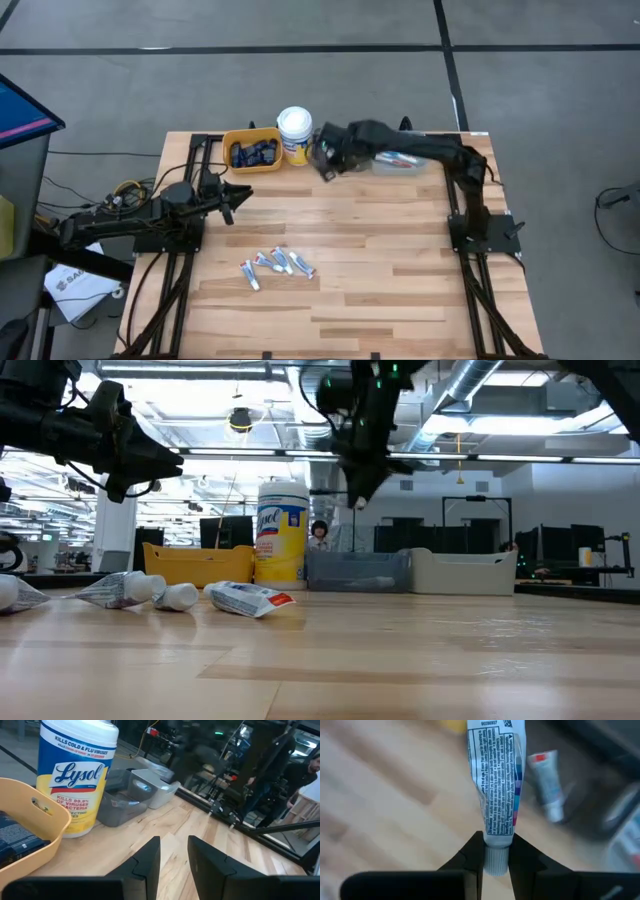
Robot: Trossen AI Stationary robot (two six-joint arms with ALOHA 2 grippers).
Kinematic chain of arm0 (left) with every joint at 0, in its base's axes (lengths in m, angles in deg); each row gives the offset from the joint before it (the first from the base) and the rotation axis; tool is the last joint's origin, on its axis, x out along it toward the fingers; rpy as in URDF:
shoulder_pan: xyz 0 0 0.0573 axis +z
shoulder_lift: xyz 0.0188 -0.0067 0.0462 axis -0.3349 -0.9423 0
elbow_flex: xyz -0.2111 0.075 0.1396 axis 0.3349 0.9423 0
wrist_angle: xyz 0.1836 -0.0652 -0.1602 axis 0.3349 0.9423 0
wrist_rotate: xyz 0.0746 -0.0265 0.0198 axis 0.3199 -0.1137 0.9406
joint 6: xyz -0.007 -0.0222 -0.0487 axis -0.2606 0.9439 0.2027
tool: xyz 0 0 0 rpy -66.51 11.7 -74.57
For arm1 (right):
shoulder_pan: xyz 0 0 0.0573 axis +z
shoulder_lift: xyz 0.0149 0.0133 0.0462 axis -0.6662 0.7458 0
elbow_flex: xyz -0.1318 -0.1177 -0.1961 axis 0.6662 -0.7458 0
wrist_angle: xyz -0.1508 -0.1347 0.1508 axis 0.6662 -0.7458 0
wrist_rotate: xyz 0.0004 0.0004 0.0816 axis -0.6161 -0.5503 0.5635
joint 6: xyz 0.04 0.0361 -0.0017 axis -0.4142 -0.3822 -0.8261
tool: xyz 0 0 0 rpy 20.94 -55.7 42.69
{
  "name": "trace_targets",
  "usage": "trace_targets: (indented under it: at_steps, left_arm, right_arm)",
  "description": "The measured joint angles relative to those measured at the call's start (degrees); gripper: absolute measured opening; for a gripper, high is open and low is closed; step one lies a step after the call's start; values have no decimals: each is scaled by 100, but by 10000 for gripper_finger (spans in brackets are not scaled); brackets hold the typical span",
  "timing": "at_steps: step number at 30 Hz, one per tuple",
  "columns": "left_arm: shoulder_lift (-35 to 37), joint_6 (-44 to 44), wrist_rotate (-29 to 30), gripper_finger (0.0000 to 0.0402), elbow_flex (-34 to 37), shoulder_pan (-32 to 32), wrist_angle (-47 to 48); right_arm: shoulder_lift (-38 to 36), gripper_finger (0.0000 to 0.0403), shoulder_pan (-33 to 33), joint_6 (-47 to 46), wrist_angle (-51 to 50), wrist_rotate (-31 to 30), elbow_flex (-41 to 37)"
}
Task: Pick & Place Travel size toiletries
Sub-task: Put the white toothpaste into the black bin
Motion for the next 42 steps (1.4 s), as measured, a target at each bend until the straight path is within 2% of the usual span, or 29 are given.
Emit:
trace_targets:
  at_steps: [5, 10, 20, 23, 30, 33, 36, 39, 42]
  left_arm:
    - [0, 0, 1, 95, 0, 0, -23]
    - [0, 0, 4, 95, 0, 0, -52]
    - [0, 0, 23, 95, 0, 0, -102]
    - [0, 0, 22, 95, 0, 0, -100]
    - [0, 0, 1, 95, 0, 0, -102]
    - [0, 0, 3, 95, 0, 0, -102]
    - [0, 0, 3, 95, 0, 0, -116]
    - [0, -2, 5, 95, 0, 0, -147]
    - [0, -2, 6, 95, 0, 0, -150]
  right_arm:
    - [153, 54, -691, 693, 24, 14, -16]
    - [337, 61, -1041, 1020, 350, 14, -73]
    - [706, 74, -1185, 1542, 627, -127, -80]
    - [705, 104, -1186, 1711, 789, -132, -59]
    - [704, 221, -1212, 1672, 749, -128, -66]
    - [646, 246, -1133, 1500, 696, 250, -64]
    - [608, 245, -820, 1395, 610, 653, 112]
    - [609, 235, -253, 1394, 403, 969, 266]
    - [610, 226, 428, 1392, 426, 946, 269]
